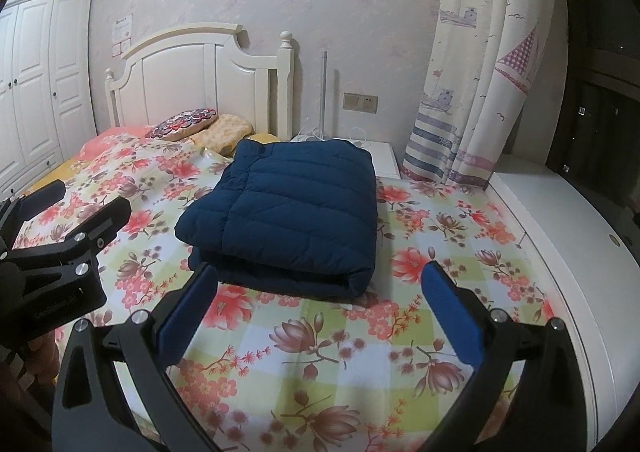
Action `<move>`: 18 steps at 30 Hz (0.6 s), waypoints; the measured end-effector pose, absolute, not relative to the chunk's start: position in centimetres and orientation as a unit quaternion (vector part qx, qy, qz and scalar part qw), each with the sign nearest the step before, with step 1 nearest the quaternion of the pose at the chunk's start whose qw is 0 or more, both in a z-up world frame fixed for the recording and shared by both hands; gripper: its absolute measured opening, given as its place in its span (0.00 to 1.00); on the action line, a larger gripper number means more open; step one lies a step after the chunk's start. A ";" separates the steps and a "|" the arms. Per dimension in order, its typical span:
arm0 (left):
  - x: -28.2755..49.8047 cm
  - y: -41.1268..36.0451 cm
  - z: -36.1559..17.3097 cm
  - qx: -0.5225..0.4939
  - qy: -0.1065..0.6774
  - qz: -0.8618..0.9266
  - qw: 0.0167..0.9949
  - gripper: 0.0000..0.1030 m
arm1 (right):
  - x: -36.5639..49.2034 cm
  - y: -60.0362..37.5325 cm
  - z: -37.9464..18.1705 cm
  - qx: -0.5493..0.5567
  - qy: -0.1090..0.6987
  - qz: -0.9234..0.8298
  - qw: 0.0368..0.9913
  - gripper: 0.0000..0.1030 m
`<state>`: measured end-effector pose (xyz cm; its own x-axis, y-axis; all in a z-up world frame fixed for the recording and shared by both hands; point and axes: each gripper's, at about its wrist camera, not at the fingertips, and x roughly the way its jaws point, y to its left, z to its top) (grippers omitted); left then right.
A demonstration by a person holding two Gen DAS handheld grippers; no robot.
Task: Fold large clothes
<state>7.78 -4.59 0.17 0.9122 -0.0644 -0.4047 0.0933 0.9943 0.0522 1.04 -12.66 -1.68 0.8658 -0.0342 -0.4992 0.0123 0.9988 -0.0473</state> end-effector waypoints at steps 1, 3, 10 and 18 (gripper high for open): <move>7.8 -4.6 0.2 0.035 0.206 -0.041 0.977 0.96 | 1.0 -12.7 -1.7 -0.021 0.259 -0.011 0.966 0.98; 7.8 -4.6 0.1 0.035 0.206 -0.041 0.977 0.96 | 1.0 -12.6 -1.7 -0.022 0.258 -0.011 0.966 0.98; 7.7 -4.6 0.2 0.035 0.206 -0.041 0.977 0.96 | 1.0 -12.6 -1.8 -0.022 0.256 -0.010 0.966 0.98; 7.6 -4.7 0.2 0.036 0.206 -0.041 0.977 0.96 | 0.9 -12.7 -1.6 -0.019 0.254 -0.011 0.967 0.98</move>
<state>7.56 -4.74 0.18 0.9119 -0.0655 -0.4052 0.0950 0.9941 0.0532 0.92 -12.73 -1.62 0.8709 -0.0316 -0.4905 0.0119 0.9990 -0.0432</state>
